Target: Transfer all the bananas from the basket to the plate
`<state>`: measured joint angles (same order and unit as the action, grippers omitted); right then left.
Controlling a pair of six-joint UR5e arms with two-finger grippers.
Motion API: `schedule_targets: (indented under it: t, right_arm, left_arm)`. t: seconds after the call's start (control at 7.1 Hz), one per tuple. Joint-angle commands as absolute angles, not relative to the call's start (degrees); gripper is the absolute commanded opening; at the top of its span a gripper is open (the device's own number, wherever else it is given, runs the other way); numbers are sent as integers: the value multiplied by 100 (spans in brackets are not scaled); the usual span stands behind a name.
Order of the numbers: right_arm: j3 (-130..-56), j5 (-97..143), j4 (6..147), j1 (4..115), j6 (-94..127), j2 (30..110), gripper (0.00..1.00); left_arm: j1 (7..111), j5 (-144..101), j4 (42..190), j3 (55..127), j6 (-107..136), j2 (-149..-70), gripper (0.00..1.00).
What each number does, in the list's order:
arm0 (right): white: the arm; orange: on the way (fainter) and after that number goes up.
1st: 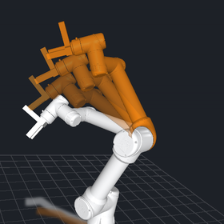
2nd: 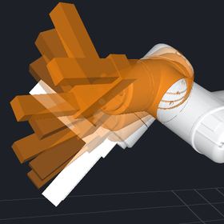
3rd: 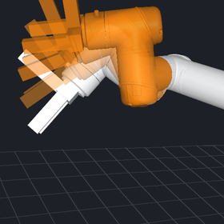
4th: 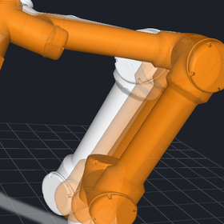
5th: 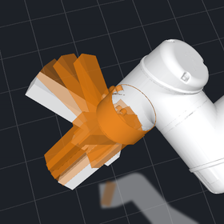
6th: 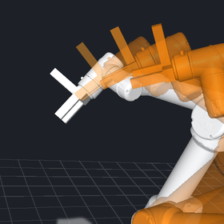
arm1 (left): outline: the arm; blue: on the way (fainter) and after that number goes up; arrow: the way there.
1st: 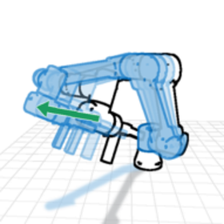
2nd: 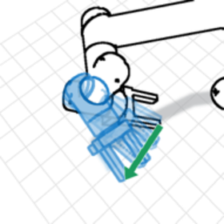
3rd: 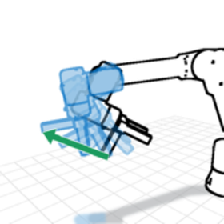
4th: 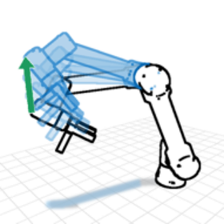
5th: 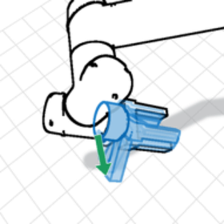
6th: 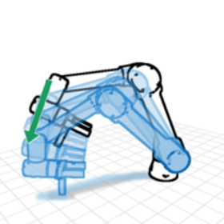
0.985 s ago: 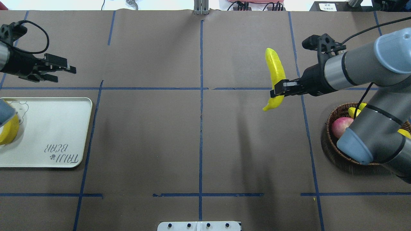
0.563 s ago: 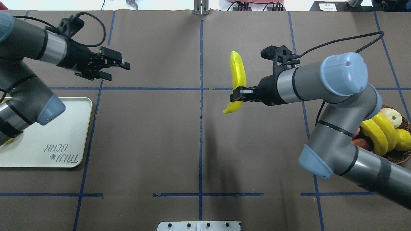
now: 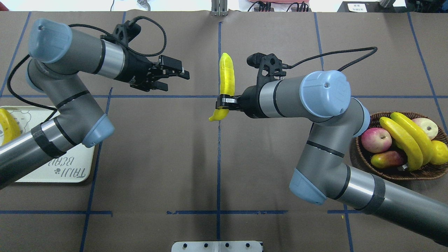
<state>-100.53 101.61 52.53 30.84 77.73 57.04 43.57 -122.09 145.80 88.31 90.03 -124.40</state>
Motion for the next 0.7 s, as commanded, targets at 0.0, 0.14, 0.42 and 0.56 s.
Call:
schedule_targets:
  t: [0.0,0.14,0.42,0.56]
  right_arm:
    - [-10037,10072,5256,2989,7805,5643,0]
    - [-10046,10072,5247,2962,7805,5643,0]
    - [-10072,10064,5238,2839,7805,5590,0]
    - [-10090,10072,5230,2795,7813,5581,0]
  left_arm:
    - [4219,-12085,14564,8833,9271,-12638,100]
    - [4201,-12085,14555,8824,9290,-12673,99]
    - [4131,-12032,14546,8824,9604,-12718,93]
    - [4113,-12032,14528,8833,9650,-12761,87]
